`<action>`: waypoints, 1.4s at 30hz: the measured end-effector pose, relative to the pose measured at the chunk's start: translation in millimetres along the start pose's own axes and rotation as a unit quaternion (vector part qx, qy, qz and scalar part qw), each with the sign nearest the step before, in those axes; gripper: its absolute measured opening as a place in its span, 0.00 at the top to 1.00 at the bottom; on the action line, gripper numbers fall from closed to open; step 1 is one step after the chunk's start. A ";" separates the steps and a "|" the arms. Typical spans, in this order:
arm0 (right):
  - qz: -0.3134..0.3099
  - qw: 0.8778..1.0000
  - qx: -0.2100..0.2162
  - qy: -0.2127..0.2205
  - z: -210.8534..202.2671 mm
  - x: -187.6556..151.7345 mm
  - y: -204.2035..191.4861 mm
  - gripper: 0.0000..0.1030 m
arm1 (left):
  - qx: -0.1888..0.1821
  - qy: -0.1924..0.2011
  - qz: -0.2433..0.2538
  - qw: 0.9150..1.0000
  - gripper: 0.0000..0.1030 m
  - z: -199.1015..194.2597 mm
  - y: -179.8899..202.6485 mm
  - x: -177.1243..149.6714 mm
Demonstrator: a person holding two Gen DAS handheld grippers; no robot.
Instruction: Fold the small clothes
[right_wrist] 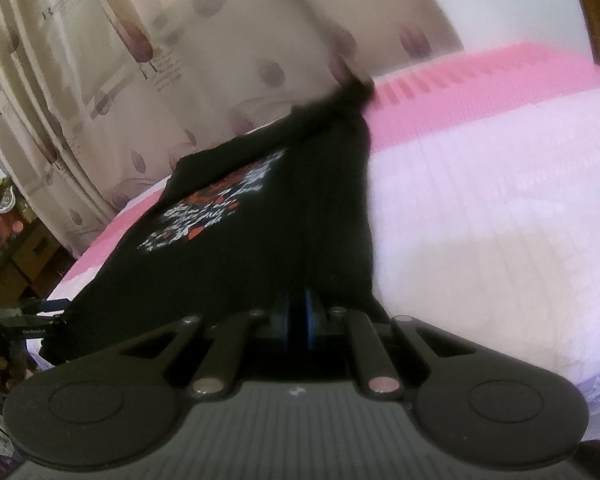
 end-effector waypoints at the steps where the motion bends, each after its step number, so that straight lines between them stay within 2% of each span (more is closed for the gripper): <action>1: -0.001 1.000 0.000 0.000 -0.1 -0.2 -0.1 0.93 | 0.000 0.000 0.001 1.000 0.26 0.3 -0.5 0.0; 10: -0.010 1.000 0.002 0.000 -2.3 -1.9 -4.2 0.92 | -0.001 0.002 0.009 1.000 0.28 0.0 0.2 -0.4; 13: 0.010 1.000 0.021 -0.012 -4.7 1.0 3.3 0.92 | -0.023 -0.005 0.003 1.000 0.29 0.6 -5.6 -0.3; 19: -0.003 0.998 0.033 -0.045 -9.2 5.5 8.6 0.92 | -0.109 -0.039 -0.032 0.993 0.25 6.0 -32.9 -2.1; 23: -0.017 0.998 0.036 -0.056 -4.9 8.0 5.7 0.92 | -0.124 -0.044 -0.010 0.991 0.26 6.2 -32.8 -1.4; 24: -0.025 0.998 0.033 -0.055 -3.5 7.8 3.7 0.92 | -0.127 -0.042 -0.009 0.991 0.27 6.6 -32.4 -1.2; 26: -0.030 0.998 0.031 -0.051 -2.5 6.6 2.5 0.93 | -0.137 -0.033 -0.005 0.990 0.48 6.0 -33.0 -0.3; 27: -0.028 0.998 0.029 -0.051 -2.9 6.4 2.7 0.95 | -0.146 -0.031 -0.010 0.989 0.73 5.4 -34.6 1.0; 28: -0.020 0.998 0.028 -0.049 -3.4 6.3 3.5 0.96 | -0.166 -0.036 -0.025 0.985 0.86 6.2 -37.6 2.9; 29: -0.009 0.998 0.035 -0.047 -4.5 5.7 5.3 0.96 | -0.183 -0.042 -0.041 0.981 0.88 7.9 -39.7 3.9; 32: 0.011 0.997 0.072 -0.034 -10.9 3.4 6.5 0.98 | -0.189 -0.039 -0.059 0.979 0.90 7.8 -38.6 3.0; 34: 0.023 0.995 0.096 -0.022 -15.3 2.7 6.0 0.98 | -0.202 -0.041 -0.085 0.975 0.90 7.8 -43.0 2.3; 35: 0.024 0.995 0.095 -0.021 -16.3 2.9 5.9 0.98 | -0.204 -0.048 -0.098 0.973 0.90 9.8 -45.7 2.2; 38: 0.030 0.995 0.091 -0.035 -13.9 4.3 11.1 0.98 | -0.200 -0.053 -0.083 0.975 0.83 9.0 -44.8 4.8; 39: 0.037 0.995 0.088 -0.035 -13.2 5.0 13.3 0.97 | -0.205 -0.057 -0.079 0.974 0.70 8.7 -44.0 6.0; 40: 0.039 0.996 0.076 -0.037 -12.9 6.5 14.8 0.95 | -0.217 -0.060 -0.071 0.972 0.47 7.6 -42.8 7.2; 41: 0.036 0.996 0.075 -0.042 -12.5 8.1 15.9 0.94 | -0.227 -0.060 -0.058 0.970 0.33 5.4 -39.8 8.1; 42: 0.036 0.995 0.079 -0.044 -11.8 9.1 16.6 0.93 | -0.223 -0.063 -0.046 0.972 0.01 4.5 -34.9 7.8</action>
Point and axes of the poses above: each gripper's, at about its wrist camera, not at the fingertips, and z roughly the way its jaws point, y to its right, x to its top, the point moved 1 cm from there along z, roughly the way its jaws point, and after that the axes turned 10 degrees about -y, right-handed, at the moved point
